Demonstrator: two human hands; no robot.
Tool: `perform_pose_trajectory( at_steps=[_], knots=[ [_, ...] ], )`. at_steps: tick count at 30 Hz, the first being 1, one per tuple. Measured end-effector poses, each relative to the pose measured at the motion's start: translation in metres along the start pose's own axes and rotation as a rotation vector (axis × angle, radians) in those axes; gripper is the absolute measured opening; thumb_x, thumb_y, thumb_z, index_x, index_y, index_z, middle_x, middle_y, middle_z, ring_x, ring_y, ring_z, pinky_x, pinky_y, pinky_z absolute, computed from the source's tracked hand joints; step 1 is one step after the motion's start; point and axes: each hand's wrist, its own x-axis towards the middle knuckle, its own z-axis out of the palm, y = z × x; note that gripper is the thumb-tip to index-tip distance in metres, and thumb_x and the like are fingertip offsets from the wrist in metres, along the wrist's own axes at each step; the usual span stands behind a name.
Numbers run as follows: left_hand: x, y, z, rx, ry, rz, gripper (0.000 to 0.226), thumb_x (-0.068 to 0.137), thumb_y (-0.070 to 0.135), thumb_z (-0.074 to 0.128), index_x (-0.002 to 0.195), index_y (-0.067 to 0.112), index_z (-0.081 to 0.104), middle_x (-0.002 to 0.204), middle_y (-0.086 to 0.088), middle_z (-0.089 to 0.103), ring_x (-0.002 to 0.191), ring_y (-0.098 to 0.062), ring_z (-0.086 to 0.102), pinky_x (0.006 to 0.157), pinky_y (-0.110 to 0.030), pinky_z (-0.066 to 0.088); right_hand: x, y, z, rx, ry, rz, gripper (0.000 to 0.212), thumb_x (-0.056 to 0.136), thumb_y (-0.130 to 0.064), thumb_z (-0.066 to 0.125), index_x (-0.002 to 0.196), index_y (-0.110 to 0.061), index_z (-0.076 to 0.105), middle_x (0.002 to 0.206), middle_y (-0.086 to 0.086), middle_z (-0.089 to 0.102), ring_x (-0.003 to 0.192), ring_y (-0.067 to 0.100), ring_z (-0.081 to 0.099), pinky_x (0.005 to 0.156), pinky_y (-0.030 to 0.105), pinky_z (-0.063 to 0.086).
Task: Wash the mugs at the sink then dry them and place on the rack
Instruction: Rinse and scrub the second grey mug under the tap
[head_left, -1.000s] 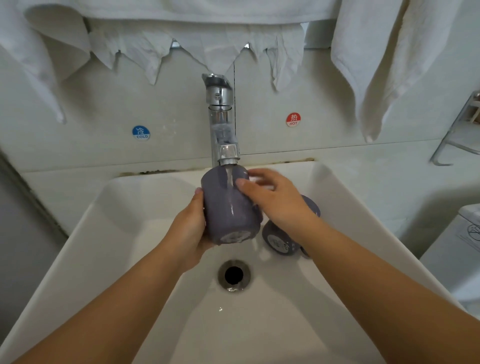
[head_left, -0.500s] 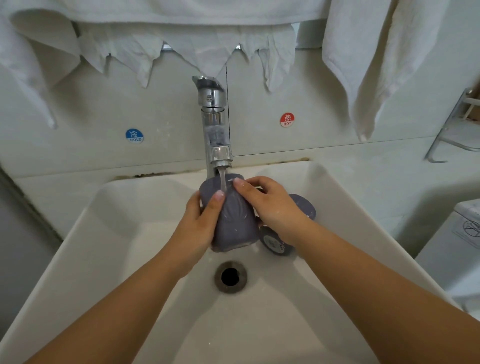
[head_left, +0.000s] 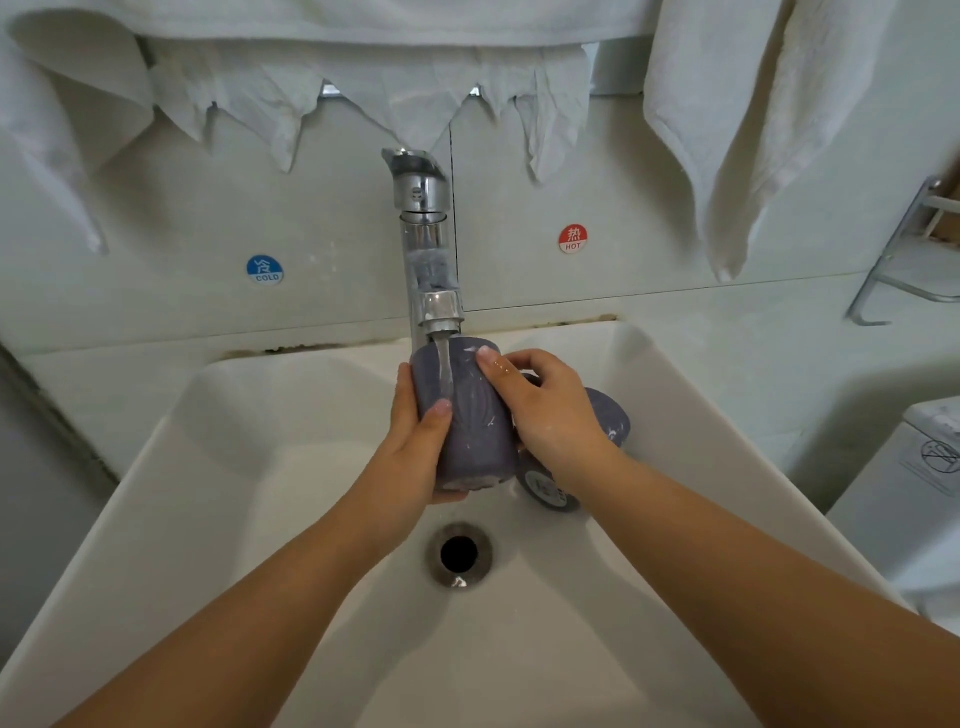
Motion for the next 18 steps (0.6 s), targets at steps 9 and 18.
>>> perform_pose_trajectory(
  at_steps=[9, 18],
  knots=[
    [0.003, 0.013, 0.001, -0.158, 0.192, -0.075, 0.023, 0.100, 0.050, 0.033, 0.116, 0.050, 0.049, 0.111, 0.014, 0.065, 0.094, -0.013, 0.068, 0.063, -0.035, 0.059, -0.014, 0.000, 0.014, -0.059, 0.048, -0.077, 0.031, 0.084, -0.050, 0.063, 0.103, -0.027, 0.053, 0.100, -0.003, 0.064, 0.088, 0.015, 0.066, 0.079, 0.036, 0.057],
    [0.006, 0.014, -0.008, -0.173, 0.292, -0.267, 0.044, 0.096, 0.061, 0.032, 0.089, 0.029, 0.062, 0.087, -0.002, 0.073, 0.082, -0.024, 0.071, 0.070, -0.039, 0.058, -0.020, -0.005, 0.013, -0.247, -0.242, -0.095, 0.070, 0.078, -0.039, 0.075, 0.138, -0.021, 0.043, 0.107, -0.006, 0.046, 0.092, 0.007, 0.048, 0.079, 0.021, 0.042]
  ],
)
